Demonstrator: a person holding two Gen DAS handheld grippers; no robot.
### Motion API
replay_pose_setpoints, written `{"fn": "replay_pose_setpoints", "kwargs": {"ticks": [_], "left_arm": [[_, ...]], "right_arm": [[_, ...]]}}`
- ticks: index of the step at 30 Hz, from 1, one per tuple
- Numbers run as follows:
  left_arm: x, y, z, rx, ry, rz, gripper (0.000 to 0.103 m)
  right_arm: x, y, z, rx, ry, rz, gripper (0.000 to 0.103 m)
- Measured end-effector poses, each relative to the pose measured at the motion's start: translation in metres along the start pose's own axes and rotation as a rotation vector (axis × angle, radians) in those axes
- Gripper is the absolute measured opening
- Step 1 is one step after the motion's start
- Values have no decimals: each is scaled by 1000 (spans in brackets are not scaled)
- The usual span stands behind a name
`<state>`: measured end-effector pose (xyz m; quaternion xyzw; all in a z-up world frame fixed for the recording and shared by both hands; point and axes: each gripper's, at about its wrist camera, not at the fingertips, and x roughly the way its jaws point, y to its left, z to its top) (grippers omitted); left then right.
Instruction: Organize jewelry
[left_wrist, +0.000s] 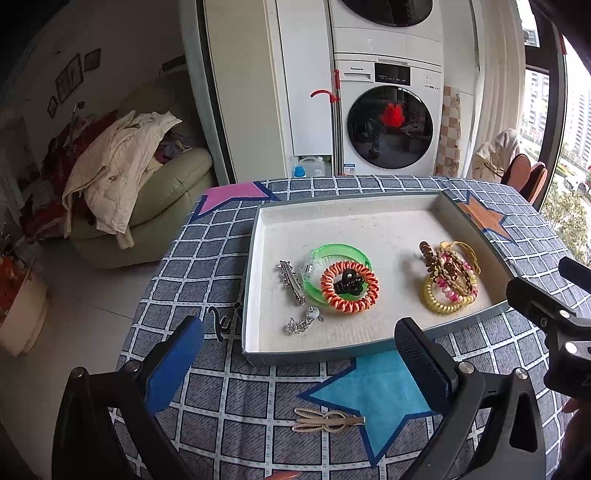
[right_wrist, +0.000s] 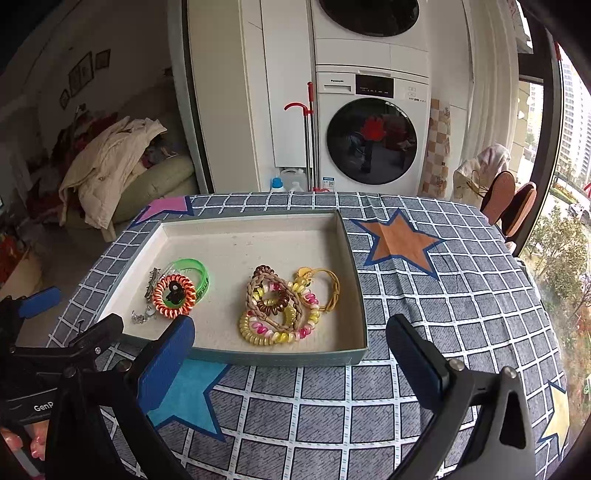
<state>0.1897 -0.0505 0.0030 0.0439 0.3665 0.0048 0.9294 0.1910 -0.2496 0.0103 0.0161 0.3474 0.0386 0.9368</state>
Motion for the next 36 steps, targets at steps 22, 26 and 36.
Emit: {"fn": "replay_pose_setpoints", "kwargs": {"ticks": [22, 26, 36], "left_arm": [[-53, -7, -60, -27, -79, 49, 103], [-52, -5, -63, -43, -63, 52, 103], [-58, 0, -60, -73, -71, 58, 103]], "right_arm": [[-53, 10, -50, -22, -54, -74, 103], [-59, 5, -51, 1, -66, -78, 103], [-68, -1, -51, 13, -79, -87, 103]]}}
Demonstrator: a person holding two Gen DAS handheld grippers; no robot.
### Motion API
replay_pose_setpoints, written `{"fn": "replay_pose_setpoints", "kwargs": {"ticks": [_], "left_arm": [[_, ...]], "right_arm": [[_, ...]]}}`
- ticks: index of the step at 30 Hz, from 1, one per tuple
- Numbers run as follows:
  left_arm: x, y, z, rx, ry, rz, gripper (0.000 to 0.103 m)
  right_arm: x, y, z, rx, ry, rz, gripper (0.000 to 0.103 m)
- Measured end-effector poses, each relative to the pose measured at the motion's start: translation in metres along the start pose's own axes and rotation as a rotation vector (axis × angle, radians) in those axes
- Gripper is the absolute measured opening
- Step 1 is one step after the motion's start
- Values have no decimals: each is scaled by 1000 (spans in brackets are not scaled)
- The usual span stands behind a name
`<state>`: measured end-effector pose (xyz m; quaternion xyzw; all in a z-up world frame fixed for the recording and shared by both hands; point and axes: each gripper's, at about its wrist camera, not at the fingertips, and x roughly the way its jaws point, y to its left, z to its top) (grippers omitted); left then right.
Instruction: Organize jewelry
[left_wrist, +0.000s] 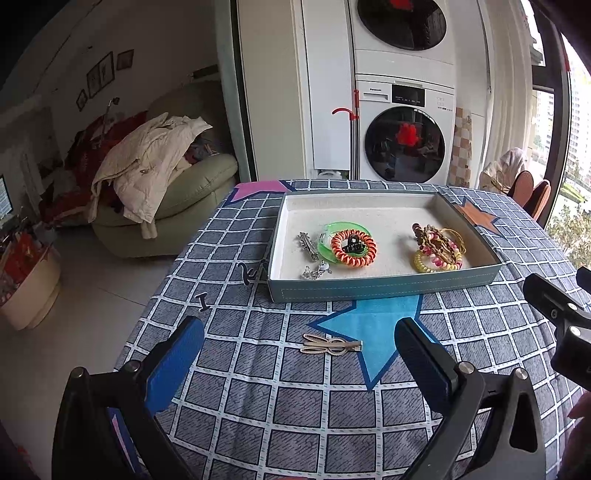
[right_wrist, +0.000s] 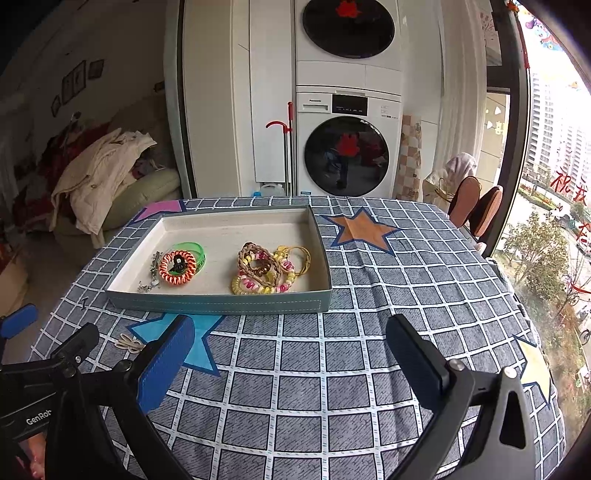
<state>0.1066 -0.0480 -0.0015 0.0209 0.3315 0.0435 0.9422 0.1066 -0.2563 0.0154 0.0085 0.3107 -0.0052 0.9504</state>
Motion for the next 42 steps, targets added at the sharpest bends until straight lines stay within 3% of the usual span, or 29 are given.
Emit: {"fn": "replay_pose_setpoints", "kwargs": {"ticks": [42], "left_arm": [[-4, 1, 4, -3, 3, -13, 103]], "right_arm": [[-8, 3, 6, -12, -15, 5, 103]]}}
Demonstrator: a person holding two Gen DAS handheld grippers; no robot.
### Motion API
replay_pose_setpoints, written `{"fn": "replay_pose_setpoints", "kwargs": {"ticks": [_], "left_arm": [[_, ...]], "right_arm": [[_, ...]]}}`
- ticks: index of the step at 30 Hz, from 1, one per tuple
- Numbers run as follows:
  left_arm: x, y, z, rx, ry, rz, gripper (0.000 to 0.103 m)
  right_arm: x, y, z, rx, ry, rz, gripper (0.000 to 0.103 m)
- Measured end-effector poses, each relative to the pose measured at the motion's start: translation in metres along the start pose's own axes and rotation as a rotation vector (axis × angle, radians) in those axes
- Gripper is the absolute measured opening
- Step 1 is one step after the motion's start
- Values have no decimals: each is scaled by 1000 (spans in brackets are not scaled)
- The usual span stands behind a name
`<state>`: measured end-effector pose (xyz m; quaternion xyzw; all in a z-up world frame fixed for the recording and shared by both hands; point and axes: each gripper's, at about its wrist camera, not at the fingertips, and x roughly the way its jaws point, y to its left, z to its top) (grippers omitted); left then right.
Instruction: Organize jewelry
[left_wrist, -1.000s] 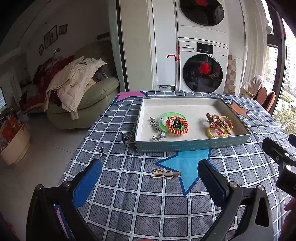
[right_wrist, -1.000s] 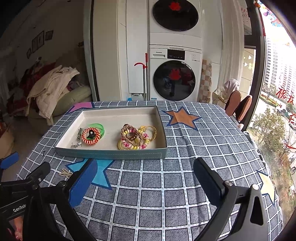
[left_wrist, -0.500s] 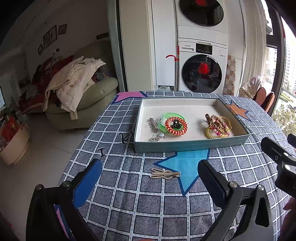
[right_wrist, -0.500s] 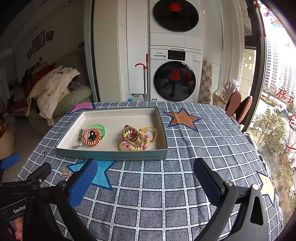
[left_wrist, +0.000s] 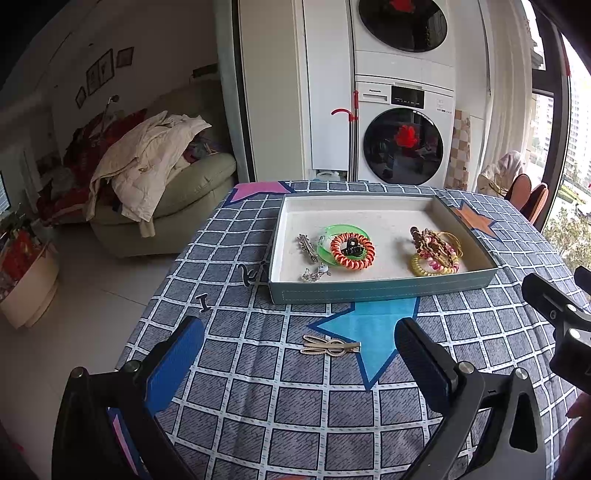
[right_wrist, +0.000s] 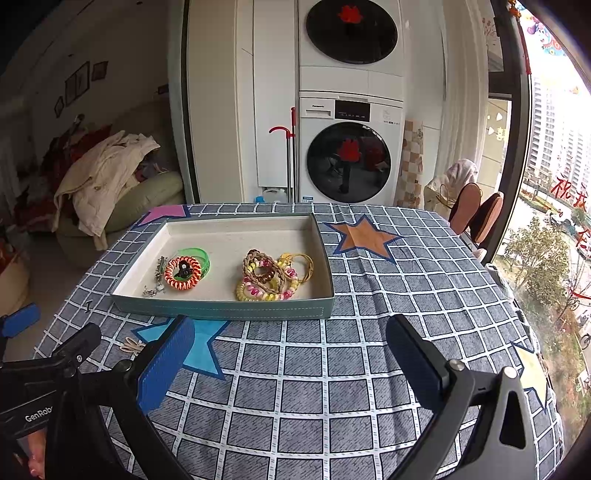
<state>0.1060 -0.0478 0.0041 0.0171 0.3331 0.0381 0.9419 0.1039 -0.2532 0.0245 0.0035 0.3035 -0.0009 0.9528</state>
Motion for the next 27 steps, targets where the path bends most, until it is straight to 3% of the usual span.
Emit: {"fn": "replay_pose_setpoints", "kwargs": {"ticks": [27], "left_arm": [[0, 1, 0, 3, 1, -2, 103]], "right_arm": [[-2, -1, 2, 4, -9, -2, 103]]}}
